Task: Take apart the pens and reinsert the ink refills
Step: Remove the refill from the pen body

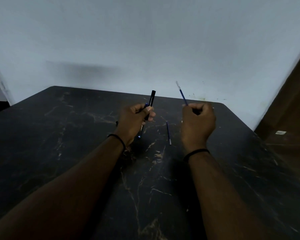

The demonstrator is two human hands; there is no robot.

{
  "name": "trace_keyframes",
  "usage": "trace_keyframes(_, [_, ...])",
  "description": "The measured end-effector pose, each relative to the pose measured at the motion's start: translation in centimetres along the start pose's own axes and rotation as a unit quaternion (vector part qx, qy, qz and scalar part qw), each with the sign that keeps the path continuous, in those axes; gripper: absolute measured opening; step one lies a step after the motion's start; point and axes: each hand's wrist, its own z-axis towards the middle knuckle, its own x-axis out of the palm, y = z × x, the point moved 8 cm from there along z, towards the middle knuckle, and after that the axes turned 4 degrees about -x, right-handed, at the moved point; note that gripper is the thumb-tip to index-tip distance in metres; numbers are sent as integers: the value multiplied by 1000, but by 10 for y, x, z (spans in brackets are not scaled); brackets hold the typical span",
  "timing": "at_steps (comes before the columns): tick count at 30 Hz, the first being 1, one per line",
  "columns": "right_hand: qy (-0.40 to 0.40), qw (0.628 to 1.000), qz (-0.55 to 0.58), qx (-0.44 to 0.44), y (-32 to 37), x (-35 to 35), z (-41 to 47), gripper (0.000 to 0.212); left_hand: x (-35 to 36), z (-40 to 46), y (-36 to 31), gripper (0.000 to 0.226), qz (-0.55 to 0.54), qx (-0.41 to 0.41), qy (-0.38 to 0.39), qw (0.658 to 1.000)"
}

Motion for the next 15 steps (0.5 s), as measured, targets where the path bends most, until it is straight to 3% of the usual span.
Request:
trace_keyframes(6, [69, 989, -10, 132, -39, 13, 2, 17, -4, 0, 0, 18, -7, -3, -12, 1000])
trace_keyframes(11, [60, 972, -220, 61, -37, -14, 17, 14, -3, 1, 0, 13, -5, 3, -11, 1000])
trace_keyframes(15, [97, 936, -330, 75, -46, -26, 22, 13, -2, 0, 1, 12, -3, 1, -10, 1000])
